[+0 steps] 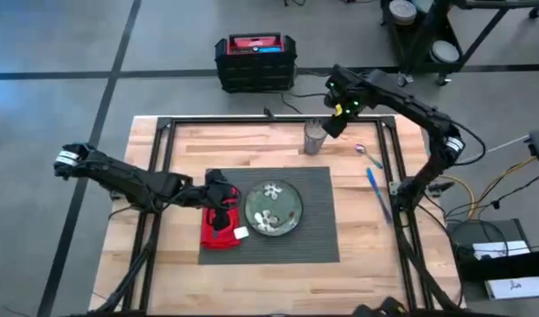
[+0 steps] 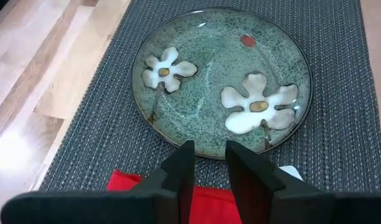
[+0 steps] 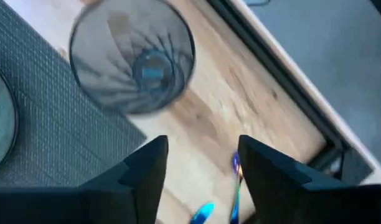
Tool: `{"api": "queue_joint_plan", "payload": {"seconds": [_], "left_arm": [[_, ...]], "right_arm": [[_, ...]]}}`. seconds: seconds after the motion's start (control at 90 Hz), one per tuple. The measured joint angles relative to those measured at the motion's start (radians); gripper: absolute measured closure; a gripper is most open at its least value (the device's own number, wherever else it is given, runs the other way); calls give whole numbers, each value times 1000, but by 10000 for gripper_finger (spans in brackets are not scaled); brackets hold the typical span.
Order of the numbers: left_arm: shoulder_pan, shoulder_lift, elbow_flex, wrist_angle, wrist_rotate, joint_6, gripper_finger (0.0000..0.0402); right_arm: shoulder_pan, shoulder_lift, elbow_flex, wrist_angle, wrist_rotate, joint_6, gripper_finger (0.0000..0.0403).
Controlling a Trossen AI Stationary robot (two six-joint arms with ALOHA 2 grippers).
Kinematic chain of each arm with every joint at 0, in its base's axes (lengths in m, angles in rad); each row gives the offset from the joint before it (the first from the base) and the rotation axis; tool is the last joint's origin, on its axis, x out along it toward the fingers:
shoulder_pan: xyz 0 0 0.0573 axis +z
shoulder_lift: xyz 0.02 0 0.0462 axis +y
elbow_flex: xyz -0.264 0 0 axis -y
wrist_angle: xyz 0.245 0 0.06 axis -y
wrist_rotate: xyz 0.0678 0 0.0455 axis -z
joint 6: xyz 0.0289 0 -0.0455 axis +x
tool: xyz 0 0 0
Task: Set table place
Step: Put the blue spoon on the gray table mat to the right of the green plate
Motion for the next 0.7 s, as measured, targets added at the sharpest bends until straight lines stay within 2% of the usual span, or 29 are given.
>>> {"api": "queue_joint_plan", "payload": {"seconds": [0.233,0.456,0.7], "left_arm": [[0,0,0,0,0,1,324],[0,0,0,0,0,20,324],[0,0,0,1,1,26,324]], "right_arm": [[-2,-125,-244,68,180,140,192],[-19,-171,-475,144,176,212,169],[-23,-160,-617,206,176,234,155]]}}
